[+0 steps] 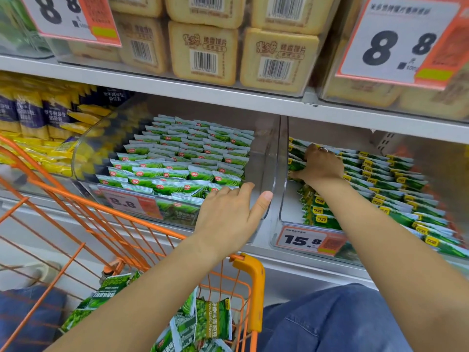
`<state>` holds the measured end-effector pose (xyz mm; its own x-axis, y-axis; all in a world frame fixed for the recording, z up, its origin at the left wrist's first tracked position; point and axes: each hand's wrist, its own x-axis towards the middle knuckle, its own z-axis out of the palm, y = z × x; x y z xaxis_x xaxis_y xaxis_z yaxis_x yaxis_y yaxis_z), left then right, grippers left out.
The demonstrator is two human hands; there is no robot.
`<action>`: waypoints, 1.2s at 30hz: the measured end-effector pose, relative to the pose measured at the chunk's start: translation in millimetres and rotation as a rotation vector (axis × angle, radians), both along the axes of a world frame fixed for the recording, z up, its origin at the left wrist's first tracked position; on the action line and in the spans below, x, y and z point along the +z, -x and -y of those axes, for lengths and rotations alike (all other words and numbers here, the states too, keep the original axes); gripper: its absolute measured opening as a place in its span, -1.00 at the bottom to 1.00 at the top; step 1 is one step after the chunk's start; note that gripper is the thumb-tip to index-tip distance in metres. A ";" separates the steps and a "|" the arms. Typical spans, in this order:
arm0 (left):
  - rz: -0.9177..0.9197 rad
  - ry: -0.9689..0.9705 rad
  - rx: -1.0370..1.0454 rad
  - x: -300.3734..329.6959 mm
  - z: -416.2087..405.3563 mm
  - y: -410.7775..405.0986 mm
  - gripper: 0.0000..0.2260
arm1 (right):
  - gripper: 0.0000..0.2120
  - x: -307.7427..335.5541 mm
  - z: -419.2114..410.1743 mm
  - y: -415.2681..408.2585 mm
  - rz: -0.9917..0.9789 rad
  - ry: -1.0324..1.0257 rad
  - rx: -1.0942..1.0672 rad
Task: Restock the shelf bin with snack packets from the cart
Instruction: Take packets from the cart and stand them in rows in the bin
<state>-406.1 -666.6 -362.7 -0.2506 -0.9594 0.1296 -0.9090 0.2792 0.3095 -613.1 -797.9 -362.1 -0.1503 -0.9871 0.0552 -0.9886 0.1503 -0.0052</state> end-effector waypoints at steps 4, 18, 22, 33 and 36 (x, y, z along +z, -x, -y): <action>0.016 0.024 -0.001 -0.6 0.3 -0.2 -0.26 | -0.41 2.2 -2.8 4.9 0.082 -0.099 -0.029; 0.004 0.096 -0.005 -2.7 0.6 -1.4 -0.15 | -0.40 4.5 -8.2 -0.8 -0.096 -0.149 -0.022; -0.006 0.108 -0.005 -2.8 0.7 -1.0 -0.15 | -0.24 12.7 -9.4 5.6 0.200 -0.246 0.028; 0.020 0.121 -0.010 -2.0 0.7 -0.5 -0.17 | -0.51 5.0 -6.1 -17.9 -0.312 -0.085 0.148; 0.027 0.096 -0.011 -1.4 0.1 0.7 -0.25 | -0.57 2.5 -5.7 -15.8 -0.327 -0.044 0.201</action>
